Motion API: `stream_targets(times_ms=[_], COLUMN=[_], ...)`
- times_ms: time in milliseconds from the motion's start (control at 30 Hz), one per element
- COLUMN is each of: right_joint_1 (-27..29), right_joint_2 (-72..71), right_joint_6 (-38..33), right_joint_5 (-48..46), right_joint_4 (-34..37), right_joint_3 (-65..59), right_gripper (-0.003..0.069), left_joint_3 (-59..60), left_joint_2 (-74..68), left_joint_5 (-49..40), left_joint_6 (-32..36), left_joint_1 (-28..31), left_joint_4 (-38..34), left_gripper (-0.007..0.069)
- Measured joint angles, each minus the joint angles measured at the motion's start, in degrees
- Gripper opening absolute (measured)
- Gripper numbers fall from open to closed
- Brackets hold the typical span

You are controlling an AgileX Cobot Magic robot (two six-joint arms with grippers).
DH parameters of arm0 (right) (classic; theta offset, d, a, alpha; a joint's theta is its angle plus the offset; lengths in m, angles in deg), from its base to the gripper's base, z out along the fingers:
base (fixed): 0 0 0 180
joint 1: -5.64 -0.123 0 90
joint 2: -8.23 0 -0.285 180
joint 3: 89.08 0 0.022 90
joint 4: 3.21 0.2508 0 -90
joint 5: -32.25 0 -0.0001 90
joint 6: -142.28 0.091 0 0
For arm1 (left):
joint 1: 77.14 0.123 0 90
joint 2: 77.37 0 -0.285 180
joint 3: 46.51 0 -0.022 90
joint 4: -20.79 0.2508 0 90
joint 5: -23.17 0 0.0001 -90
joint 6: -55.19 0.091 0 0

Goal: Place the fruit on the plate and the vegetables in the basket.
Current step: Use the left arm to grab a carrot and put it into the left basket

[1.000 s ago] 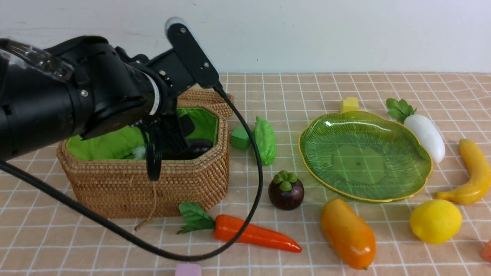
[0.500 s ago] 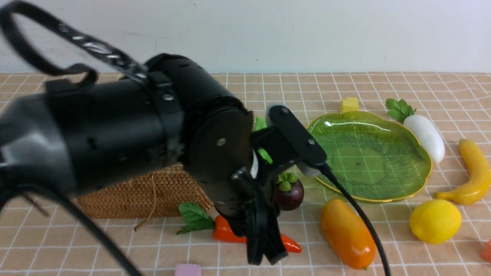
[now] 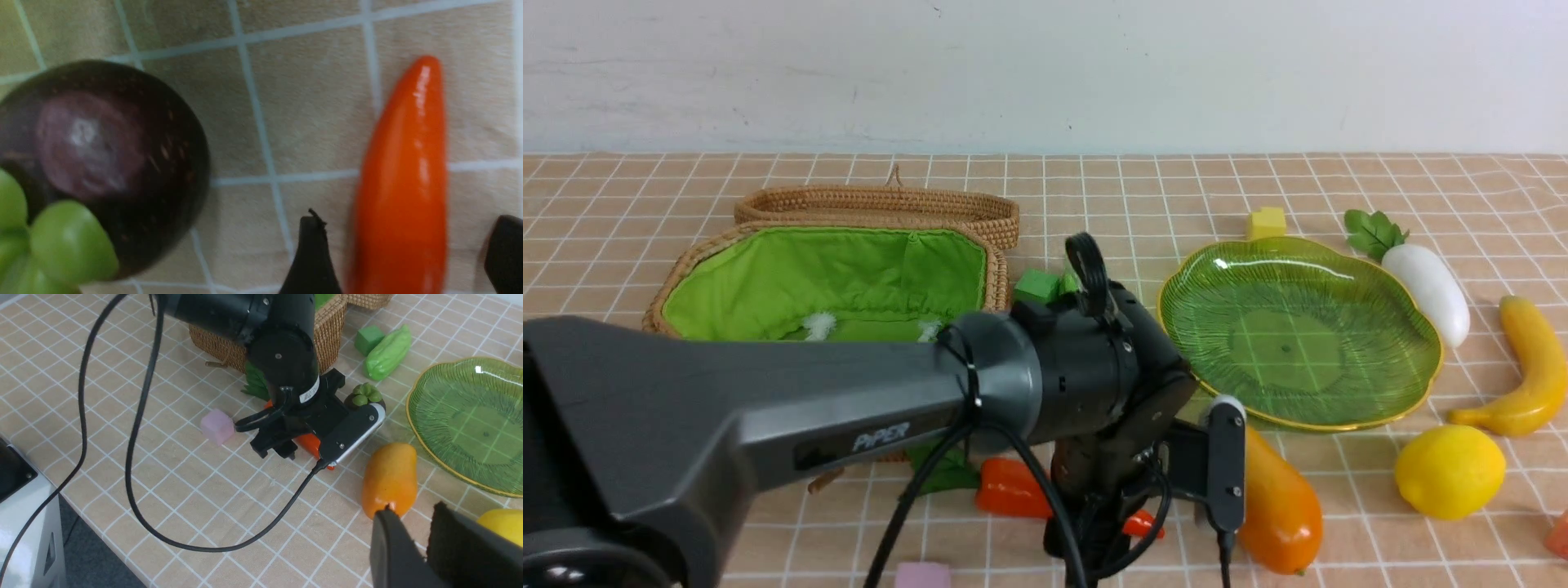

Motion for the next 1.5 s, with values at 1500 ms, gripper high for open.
stream_targets(times_ms=[1500], right_joint_1=[0.0], right_joint_2=[-0.8], right_joint_6=[-0.1], right_joint_5=[4.2], right_joint_4=[0.7], right_joint_3=[0.0], right_gripper=[0.0160], left_joint_3=[-8.0], left_joint_2=[13.9], left_joint_5=[-7.8], left_joint_6=[-19.1], left_joint_1=[17.8], left_joint_4=[13.7], left_gripper=[0.0517])
